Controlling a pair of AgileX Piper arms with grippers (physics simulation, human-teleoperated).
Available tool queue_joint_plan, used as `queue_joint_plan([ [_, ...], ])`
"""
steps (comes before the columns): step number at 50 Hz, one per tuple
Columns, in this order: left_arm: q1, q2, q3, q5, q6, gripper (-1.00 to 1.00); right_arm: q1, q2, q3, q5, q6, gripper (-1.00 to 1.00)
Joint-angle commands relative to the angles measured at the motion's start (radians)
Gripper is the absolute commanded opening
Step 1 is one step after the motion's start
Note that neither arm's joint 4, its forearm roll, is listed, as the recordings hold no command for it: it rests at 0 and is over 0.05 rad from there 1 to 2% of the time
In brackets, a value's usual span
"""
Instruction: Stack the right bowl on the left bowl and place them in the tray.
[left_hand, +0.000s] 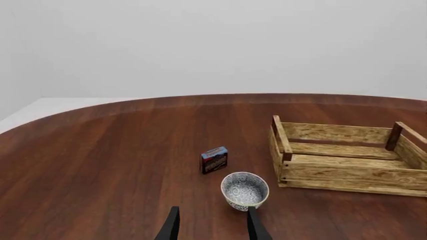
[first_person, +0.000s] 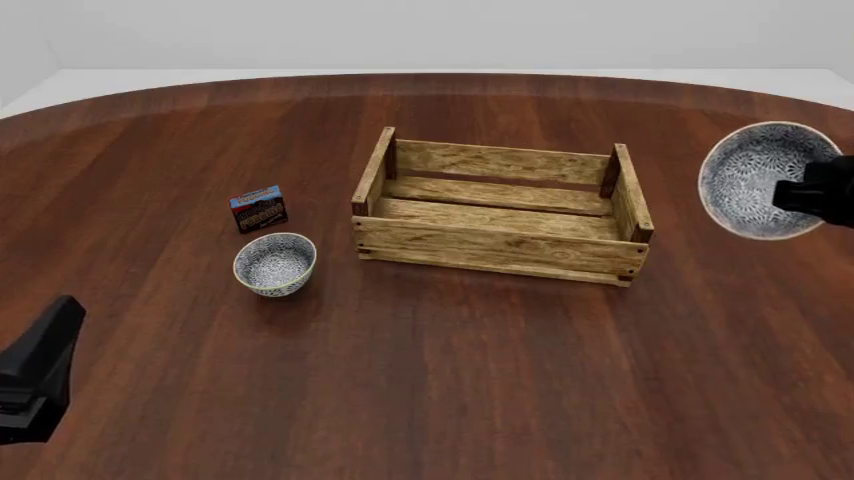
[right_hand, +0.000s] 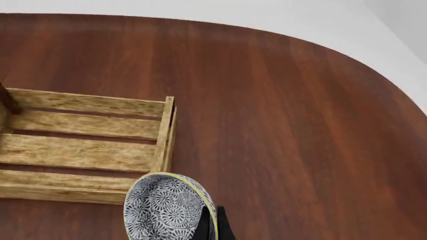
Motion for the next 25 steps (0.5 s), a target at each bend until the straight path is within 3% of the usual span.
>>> queue_joint_plan([
  [1,-0.003,0.003,-0.006,0.000,0.002,1.00,0.059,-0.062,-0.043,0.047,0.037,-1.00],
  [25,-0.005,0.004,-0.026,0.016,0.002,1.00,0.192,-0.112,-0.096,0.065,0.135,-1.00],
])
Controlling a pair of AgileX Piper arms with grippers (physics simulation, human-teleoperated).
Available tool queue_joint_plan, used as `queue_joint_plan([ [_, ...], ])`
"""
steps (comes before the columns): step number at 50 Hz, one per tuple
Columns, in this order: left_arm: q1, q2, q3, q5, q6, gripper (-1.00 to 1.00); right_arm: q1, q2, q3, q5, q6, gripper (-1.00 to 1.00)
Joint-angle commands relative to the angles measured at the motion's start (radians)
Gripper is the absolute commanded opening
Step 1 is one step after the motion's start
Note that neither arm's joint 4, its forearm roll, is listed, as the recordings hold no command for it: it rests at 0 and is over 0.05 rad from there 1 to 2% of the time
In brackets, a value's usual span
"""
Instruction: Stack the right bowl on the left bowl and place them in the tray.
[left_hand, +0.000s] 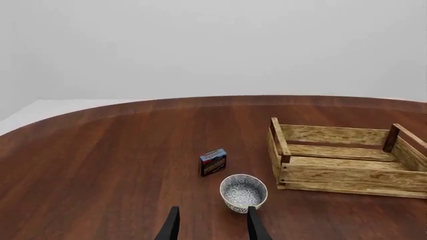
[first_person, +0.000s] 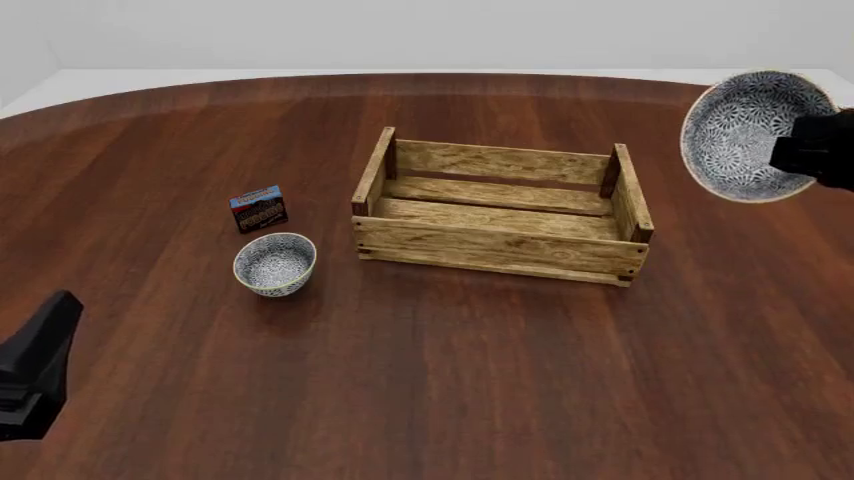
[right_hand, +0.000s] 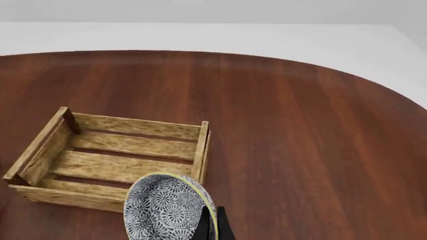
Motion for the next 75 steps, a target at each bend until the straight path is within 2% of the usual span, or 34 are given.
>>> queue_joint_plan([
  [1,0.000,-0.004,-0.010,0.013,0.002,1.00,0.074,-0.023,-0.030,0.002,0.057,-1.00],
  [35,0.003,-0.008,-0.016,0.019,-0.003,1.00,0.279,0.014,-0.005,-0.123,0.199,-1.00],
  [43,-0.001,-0.016,-0.023,0.029,-0.013,1.00,0.304,0.021,0.017,-0.157,0.208,-1.00],
  [46,0.009,0.037,-0.007,-0.021,-0.002,1.00,0.311,0.021,0.017,-0.164,0.210,-1.00],
  [53,-0.005,0.061,-0.029,-0.034,0.005,1.00,0.324,0.018,0.036,-0.183,0.208,-1.00],
  [59,-0.062,0.309,-0.009,-0.283,0.016,1.00,0.332,0.027,0.057,-0.215,0.207,-1.00],
  [69,-0.147,0.389,-0.071,-0.338,0.012,1.00,0.346,0.043,0.054,-0.224,0.202,-1.00],
  [75,-0.210,0.413,-0.116,-0.354,0.048,1.00,0.355,0.070,0.044,-0.238,0.196,-1.00],
])
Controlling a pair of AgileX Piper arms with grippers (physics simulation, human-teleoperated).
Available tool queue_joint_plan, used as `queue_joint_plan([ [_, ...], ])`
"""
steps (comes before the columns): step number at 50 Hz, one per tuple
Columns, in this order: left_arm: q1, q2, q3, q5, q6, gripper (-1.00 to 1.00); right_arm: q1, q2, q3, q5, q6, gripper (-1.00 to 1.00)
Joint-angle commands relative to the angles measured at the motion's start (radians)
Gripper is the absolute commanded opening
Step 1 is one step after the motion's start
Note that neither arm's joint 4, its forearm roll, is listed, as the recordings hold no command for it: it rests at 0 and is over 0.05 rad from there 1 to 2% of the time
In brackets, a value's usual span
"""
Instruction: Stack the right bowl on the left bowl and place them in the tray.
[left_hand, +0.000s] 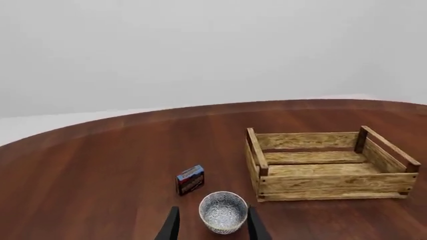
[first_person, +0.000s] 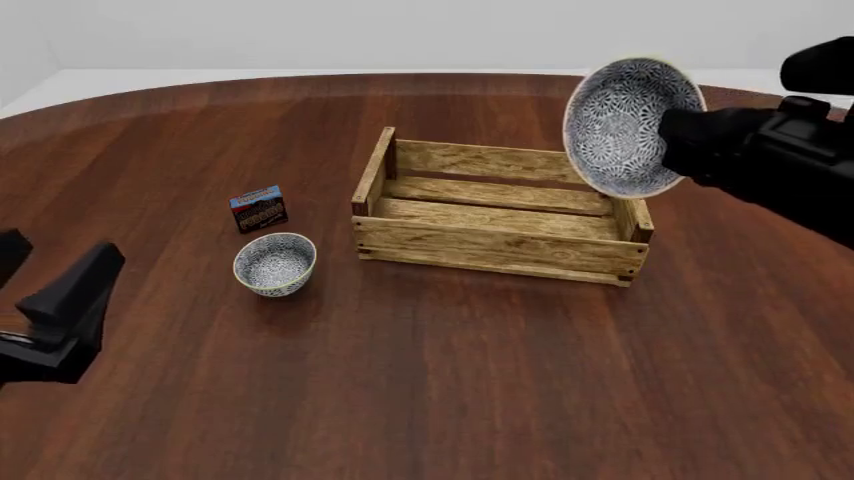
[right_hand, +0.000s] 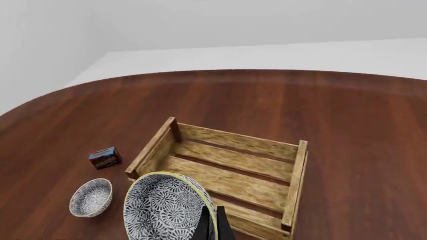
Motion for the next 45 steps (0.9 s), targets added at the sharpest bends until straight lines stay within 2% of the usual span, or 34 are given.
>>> queue_joint_plan([
  [1,-0.098,0.108,-0.065,-0.082,0.022,1.00,0.018,0.024,-0.012,-0.023,-0.004,-1.00],
  [16,-0.262,0.365,-0.193,-0.199,0.030,1.00,0.029,0.040,-0.020,-0.028,-0.013,-1.00],
  [21,-0.317,0.386,-0.249,-0.163,0.012,1.00,0.028,0.055,-0.019,-0.039,-0.011,-1.00],
  [32,-0.427,0.492,-0.342,-0.163,0.086,1.00,0.022,0.071,-0.018,-0.047,-0.016,-1.00],
  [45,-0.513,0.586,-0.444,-0.138,0.088,1.00,0.019,0.082,-0.017,-0.050,-0.021,-1.00],
])
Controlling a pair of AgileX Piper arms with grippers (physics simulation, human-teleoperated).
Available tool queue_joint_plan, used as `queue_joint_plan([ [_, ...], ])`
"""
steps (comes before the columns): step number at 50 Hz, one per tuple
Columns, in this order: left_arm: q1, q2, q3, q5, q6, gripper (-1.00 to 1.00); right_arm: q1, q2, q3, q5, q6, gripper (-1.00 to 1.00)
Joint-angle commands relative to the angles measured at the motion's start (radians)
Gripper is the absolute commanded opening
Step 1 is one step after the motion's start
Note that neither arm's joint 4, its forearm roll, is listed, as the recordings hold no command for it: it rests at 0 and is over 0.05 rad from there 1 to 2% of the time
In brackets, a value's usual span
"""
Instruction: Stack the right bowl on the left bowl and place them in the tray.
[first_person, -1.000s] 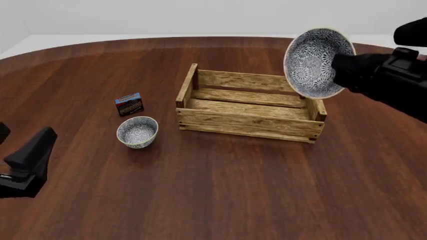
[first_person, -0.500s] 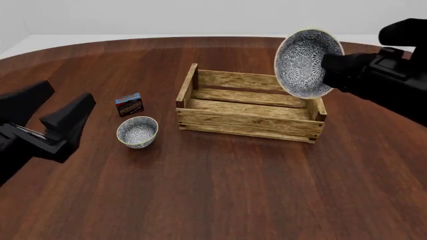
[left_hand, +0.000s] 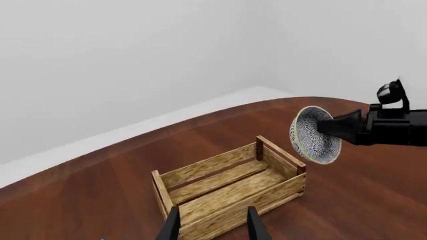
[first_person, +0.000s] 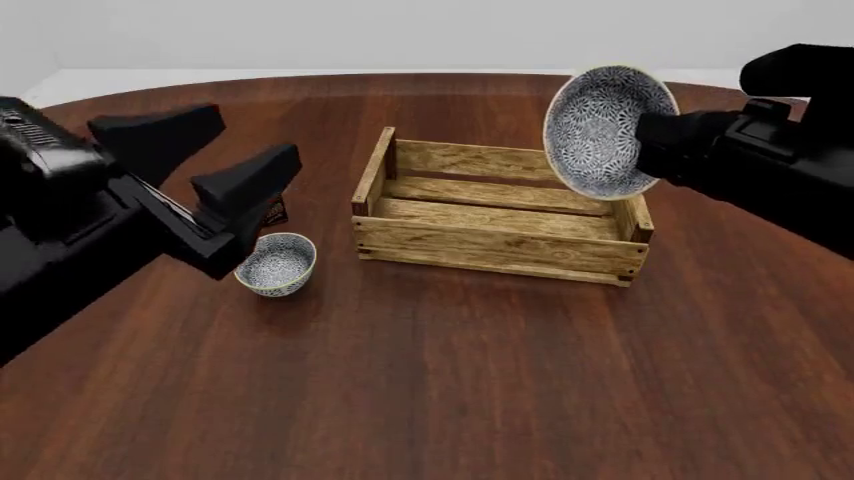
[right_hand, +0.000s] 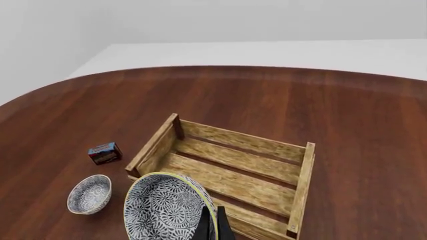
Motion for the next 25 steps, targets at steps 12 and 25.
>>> queue_joint_plan([
  [12,-0.126,0.128,-0.151,0.029,0.008,1.00,0.002,0.007,-0.003,-0.006,-0.005,-1.00],
  [25,-0.166,0.222,-0.233,0.029,-0.009,1.00,0.010,0.005,0.001,-0.005,-0.009,-1.00],
])
